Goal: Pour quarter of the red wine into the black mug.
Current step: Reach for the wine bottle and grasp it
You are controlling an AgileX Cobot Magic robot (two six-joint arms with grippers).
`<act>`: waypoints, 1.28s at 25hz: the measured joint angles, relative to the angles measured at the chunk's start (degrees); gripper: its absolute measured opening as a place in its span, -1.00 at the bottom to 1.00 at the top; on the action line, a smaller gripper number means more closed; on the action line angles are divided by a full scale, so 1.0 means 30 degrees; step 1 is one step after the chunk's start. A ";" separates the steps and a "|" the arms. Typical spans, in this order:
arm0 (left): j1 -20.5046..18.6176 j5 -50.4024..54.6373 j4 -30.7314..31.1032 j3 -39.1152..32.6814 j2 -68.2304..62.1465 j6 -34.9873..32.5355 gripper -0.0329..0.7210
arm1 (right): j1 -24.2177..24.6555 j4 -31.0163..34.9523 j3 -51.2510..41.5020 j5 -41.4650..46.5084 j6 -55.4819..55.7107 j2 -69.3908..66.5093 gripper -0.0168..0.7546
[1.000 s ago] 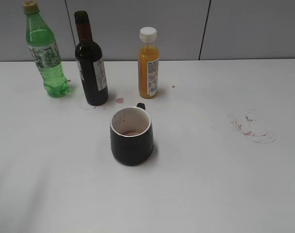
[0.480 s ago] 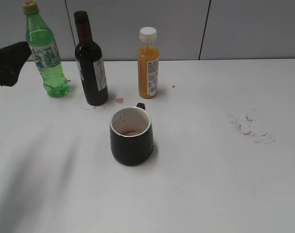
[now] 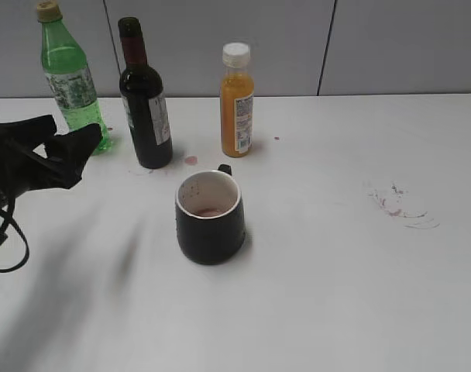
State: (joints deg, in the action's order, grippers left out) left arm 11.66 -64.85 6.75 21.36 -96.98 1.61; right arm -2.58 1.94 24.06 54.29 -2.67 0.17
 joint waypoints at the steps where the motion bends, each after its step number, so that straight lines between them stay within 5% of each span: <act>1: 0.0354 -0.0377 -0.0791 0.0000 -0.0361 -0.0537 0.66 | 0.0000 0.0000 0.0000 0.0000 0.0000 0.0000 0.56; 8: 0.3074 -0.1350 -0.4975 0.0721 -0.3036 -0.2012 0.66 | 0.0000 0.0000 0.0000 0.0000 0.0000 0.0000 0.56; 18: 0.3044 -0.1475 -0.4112 0.3346 -0.5002 -0.1839 0.90 | 0.0000 0.0000 0.0000 0.0000 0.0000 0.0000 0.56; 32: 0.2568 -0.1494 -0.3170 0.6942 -0.7331 -0.0980 0.93 | 0.0000 0.0000 0.0000 0.0000 0.0000 0.0000 0.56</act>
State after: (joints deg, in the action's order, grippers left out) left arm 19.37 -69.33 -2.76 42.19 -118.98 -1.33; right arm -2.58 1.94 24.06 54.29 -2.67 0.17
